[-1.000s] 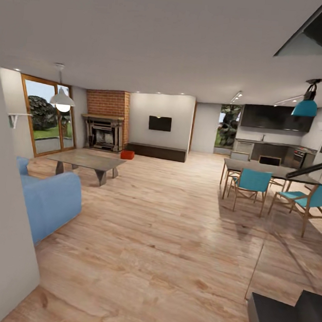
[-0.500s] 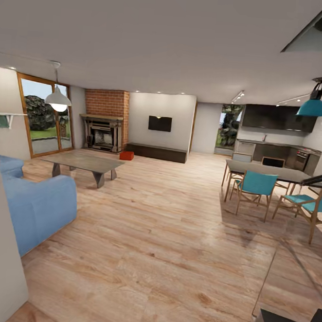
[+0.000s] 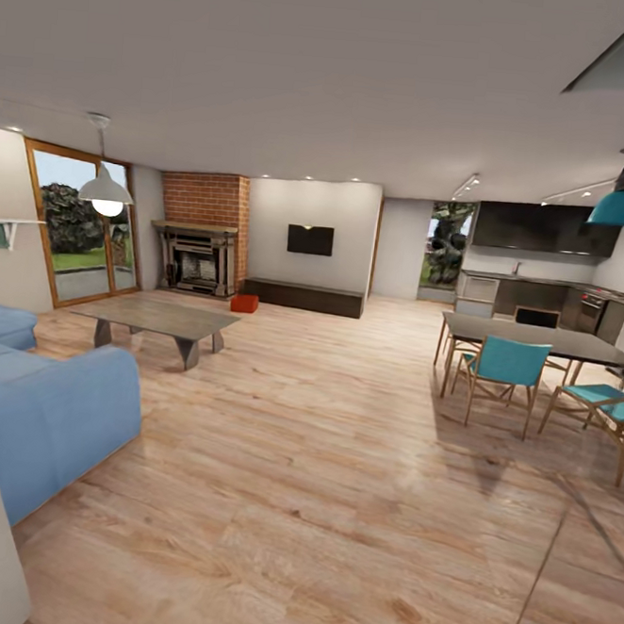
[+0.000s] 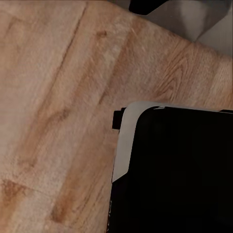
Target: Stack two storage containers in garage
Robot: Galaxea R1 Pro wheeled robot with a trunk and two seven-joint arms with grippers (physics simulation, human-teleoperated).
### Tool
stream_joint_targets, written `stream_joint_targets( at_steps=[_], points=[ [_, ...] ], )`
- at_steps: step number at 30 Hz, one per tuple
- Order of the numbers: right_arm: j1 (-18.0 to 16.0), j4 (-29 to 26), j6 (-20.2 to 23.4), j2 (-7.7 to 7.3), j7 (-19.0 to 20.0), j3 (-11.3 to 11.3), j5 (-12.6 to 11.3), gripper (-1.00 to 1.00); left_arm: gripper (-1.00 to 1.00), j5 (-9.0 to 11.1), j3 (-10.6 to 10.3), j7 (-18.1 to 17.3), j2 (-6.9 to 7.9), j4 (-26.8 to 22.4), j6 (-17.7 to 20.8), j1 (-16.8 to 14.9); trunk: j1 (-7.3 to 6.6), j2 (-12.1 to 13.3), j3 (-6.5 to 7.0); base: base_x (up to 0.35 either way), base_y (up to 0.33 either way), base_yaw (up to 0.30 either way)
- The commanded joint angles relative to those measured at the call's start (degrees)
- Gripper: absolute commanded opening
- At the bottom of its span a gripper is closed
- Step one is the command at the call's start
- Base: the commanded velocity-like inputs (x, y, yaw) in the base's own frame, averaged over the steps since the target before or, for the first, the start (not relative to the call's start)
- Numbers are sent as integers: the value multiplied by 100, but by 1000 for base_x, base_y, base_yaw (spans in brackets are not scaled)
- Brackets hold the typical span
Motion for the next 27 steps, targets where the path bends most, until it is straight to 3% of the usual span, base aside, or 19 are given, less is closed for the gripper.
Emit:
stream_joint_targets(
  at_steps=[1, 27],
  points=[
    [-9, 17, -32, -1, 6, 36, 11, 100, 100, 25, 26, 5, -1, 2, -7, -4, 4, -6, -9, 323, 43, 0],
    [-8, 17, -30, -2, 6, 34, 11, 100, 100, 16, 26, 5, -43, 2, 46, -4, 4, -6, -9, 323, 68, 0]
  ],
)
